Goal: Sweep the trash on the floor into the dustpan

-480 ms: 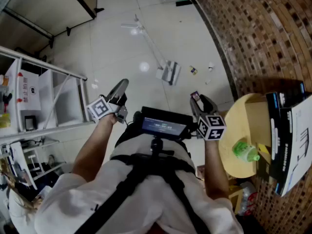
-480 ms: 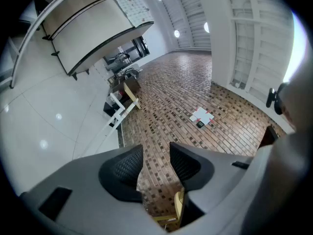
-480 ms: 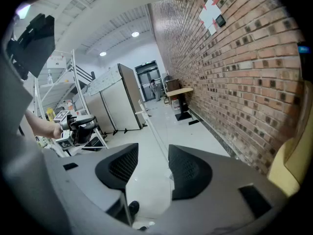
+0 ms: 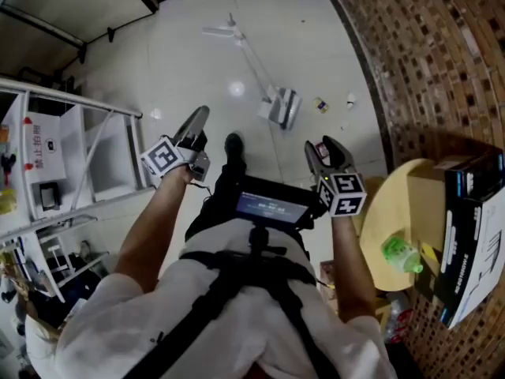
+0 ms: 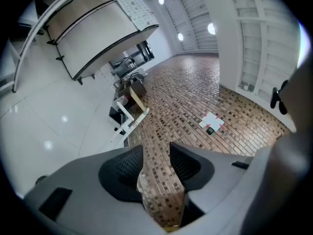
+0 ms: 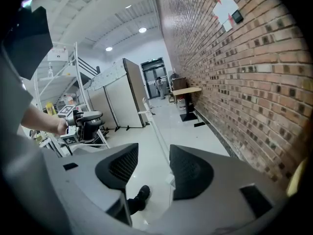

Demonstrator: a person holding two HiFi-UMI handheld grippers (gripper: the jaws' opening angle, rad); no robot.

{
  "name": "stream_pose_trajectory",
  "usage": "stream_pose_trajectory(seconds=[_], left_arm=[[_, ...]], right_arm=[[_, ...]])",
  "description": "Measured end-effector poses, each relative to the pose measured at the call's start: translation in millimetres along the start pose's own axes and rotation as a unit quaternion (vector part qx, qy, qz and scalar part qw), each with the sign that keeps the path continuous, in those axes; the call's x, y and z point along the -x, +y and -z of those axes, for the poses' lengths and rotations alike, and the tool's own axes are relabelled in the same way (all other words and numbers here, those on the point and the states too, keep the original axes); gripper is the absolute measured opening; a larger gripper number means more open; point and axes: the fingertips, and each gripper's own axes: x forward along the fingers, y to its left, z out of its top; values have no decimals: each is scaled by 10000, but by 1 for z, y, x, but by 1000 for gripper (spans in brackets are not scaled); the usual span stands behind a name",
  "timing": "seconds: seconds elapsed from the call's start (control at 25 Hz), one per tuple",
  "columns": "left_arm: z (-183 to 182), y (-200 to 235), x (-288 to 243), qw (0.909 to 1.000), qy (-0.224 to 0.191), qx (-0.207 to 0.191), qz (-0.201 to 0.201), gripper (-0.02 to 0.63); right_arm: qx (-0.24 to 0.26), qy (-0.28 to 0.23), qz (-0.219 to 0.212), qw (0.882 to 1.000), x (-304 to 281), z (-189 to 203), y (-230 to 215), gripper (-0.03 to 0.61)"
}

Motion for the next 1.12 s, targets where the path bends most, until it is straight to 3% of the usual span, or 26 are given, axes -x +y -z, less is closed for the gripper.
stream_pose_trajectory(seconds=[0.16,0.32,0.52,0.6,0.76,0.88,1.12], left_arm=[[-24,15,-44,9993,35,221,304,153],[-53,11,-99,9900,-34,968,1026,153],[-89,45,-141,9901,42,1177,762,157],[-103,59,-156,9903,65,1224,656,190],[-127,79,-178,9923,89,1063,621,218],[-141,85,-193,9904,50,1188,706,222],[-153,100,-205,9908,172,1160,681,222]], right_arm=[[173,-4,-2,9998,-45,-27,10,207],[260,-8,-7,9997,-102,-65,23,207],[444,-78,73,9990,-184,-114,41,213],[662,-150,14,9977,-219,-134,51,219],[1148,-391,-15,9926,-282,-170,70,296],[1459,-522,19,9879,-324,-187,82,321],[1431,-622,577,9861,-379,-200,81,321]])
